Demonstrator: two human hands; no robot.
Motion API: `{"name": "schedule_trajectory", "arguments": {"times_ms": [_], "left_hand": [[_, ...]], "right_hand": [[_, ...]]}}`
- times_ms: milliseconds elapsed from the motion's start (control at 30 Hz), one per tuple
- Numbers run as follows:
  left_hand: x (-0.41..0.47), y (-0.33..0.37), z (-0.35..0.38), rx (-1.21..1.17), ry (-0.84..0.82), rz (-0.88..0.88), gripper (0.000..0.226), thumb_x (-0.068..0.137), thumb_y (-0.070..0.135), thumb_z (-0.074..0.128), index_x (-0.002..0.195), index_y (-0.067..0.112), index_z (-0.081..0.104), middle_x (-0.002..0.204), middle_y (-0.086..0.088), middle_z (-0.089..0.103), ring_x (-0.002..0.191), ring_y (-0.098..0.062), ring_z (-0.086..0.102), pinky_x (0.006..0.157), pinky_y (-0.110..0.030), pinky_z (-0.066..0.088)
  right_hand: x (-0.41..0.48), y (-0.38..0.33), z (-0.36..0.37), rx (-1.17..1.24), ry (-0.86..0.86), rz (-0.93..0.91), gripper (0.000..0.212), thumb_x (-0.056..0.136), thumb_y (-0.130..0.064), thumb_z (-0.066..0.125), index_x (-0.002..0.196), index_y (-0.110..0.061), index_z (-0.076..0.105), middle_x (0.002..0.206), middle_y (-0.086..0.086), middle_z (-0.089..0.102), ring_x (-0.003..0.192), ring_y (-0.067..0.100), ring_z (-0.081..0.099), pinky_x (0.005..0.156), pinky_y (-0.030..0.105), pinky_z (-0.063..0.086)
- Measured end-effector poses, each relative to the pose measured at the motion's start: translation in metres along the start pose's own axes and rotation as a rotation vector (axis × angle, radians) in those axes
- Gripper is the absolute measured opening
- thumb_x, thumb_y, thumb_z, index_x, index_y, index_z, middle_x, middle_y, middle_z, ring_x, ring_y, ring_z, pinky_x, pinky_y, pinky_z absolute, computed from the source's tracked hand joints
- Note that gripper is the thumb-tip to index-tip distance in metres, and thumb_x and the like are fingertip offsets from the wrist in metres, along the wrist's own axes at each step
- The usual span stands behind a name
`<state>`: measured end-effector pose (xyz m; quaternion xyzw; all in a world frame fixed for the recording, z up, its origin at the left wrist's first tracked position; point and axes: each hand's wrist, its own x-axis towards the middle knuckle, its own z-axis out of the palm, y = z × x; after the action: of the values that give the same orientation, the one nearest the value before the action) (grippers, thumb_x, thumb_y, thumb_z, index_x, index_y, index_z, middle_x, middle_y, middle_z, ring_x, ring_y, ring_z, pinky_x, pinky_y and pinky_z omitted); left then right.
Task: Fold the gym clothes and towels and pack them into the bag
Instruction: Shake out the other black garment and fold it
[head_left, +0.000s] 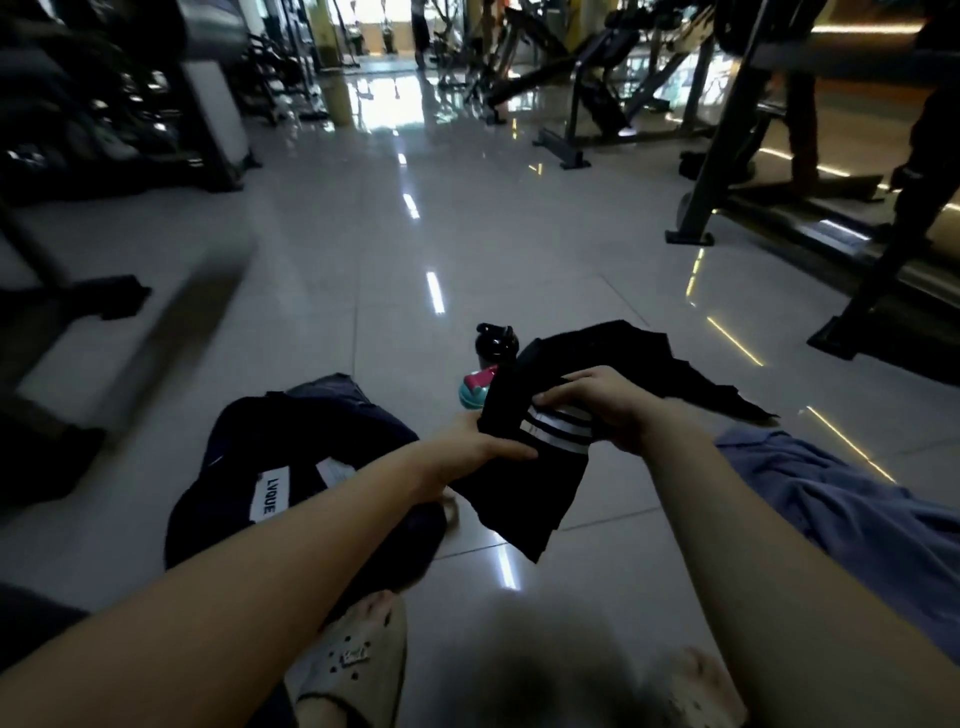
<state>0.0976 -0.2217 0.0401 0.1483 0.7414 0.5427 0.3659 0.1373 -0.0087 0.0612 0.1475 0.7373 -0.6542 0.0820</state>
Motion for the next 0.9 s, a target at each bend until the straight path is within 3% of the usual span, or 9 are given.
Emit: {"name": "schedule_trajectory", "arguments": {"times_ms": [133,267,333,400,467,633,700,767,900], "left_hand": [[-0.02,-0.009,-0.032,-0.155,0.191,0.01,0.04,0.08,0.014,0.083,0.118,0.01,0.071,0.107,-0.01,0.077,0.1,-0.027,0.074,0.098,-0.044,0.056],[-0.02,-0.02,-0.069,-0.288,0.286,0.042,0.044,0.082,0.014,0.08,0.124,0.01,0.068,0.117,-0.014,0.073,0.107,-0.031,0.071,0.098,-0.045,0.056],[-0.019,-0.028,-0.087,-0.336,0.251,0.0,0.038,0.089,0.012,0.074,0.126,0.009,0.067,0.121,-0.016,0.072,0.109,-0.031,0.07,0.092,-0.041,0.058],[-0.019,-0.036,-0.103,-0.366,0.213,-0.058,0.032,0.093,0.013,0.069,0.125,0.009,0.068,0.12,-0.016,0.072,0.103,-0.029,0.073,0.08,-0.035,0.061],[-0.014,-0.047,-0.124,-0.358,0.219,-0.093,0.029,0.094,0.012,0.067,0.123,0.008,0.069,0.117,-0.016,0.073,0.095,-0.026,0.074,0.071,-0.031,0.061],[0.002,-0.078,-0.18,-0.27,0.359,-0.108,0.031,0.086,0.007,0.076,0.116,0.008,0.072,0.11,-0.014,0.075,0.101,-0.03,0.073,0.09,-0.04,0.059],[0.001,-0.088,-0.205,-0.171,0.45,-0.113,0.028,0.082,0.006,0.08,0.11,0.01,0.075,0.103,-0.009,0.078,0.097,-0.024,0.074,0.083,-0.031,0.06],[-0.005,-0.097,-0.23,-0.035,0.496,-0.127,0.027,0.079,0.007,0.083,0.105,0.014,0.076,0.098,-0.004,0.078,0.093,-0.018,0.074,0.079,-0.026,0.059],[-0.015,-0.129,-0.273,0.145,0.543,-0.155,0.025,0.078,0.01,0.083,0.101,0.018,0.076,0.095,-0.001,0.077,0.09,-0.016,0.073,0.079,-0.03,0.059]], "right_hand": [[0.024,-0.019,0.047,0.129,-0.053,-0.062,0.04,0.075,-0.019,0.086,0.107,0.001,0.074,0.103,0.016,0.076,0.087,0.026,0.076,0.07,0.033,0.058],[0.044,-0.02,0.091,0.307,-0.125,-0.087,0.047,0.08,-0.033,0.084,0.114,-0.004,0.073,0.109,0.015,0.076,0.098,0.031,0.074,0.087,0.041,0.059],[0.059,-0.012,0.105,0.288,-0.217,-0.038,0.052,0.076,-0.038,0.086,0.119,-0.011,0.073,0.116,0.013,0.074,0.107,0.031,0.071,0.101,0.048,0.053],[0.074,-0.003,0.114,0.238,-0.292,-0.005,0.045,0.08,-0.031,0.081,0.122,-0.018,0.072,0.121,0.01,0.073,0.112,0.029,0.07,0.104,0.048,0.05],[0.088,0.004,0.128,0.214,-0.284,0.001,0.039,0.084,-0.018,0.077,0.122,-0.016,0.071,0.118,0.01,0.074,0.111,0.029,0.07,0.1,0.047,0.053],[0.128,0.019,0.185,0.241,-0.156,-0.026,0.034,0.087,-0.002,0.073,0.119,0.004,0.067,0.112,0.022,0.073,0.104,0.036,0.071,0.087,0.038,0.06],[0.144,0.025,0.213,0.233,-0.149,-0.024,0.03,0.085,-0.002,0.075,0.114,0.004,0.069,0.108,0.022,0.074,0.102,0.037,0.072,0.09,0.042,0.059],[0.158,0.033,0.241,0.171,-0.124,-0.053,0.021,0.084,-0.004,0.077,0.105,-0.001,0.073,0.097,0.015,0.077,0.095,0.03,0.074,0.083,0.038,0.061],[0.172,0.047,0.279,0.127,-0.206,-0.096,0.027,0.084,0.002,0.075,0.11,-0.002,0.071,0.1,0.01,0.077,0.091,0.023,0.074,0.072,0.029,0.057]]}}
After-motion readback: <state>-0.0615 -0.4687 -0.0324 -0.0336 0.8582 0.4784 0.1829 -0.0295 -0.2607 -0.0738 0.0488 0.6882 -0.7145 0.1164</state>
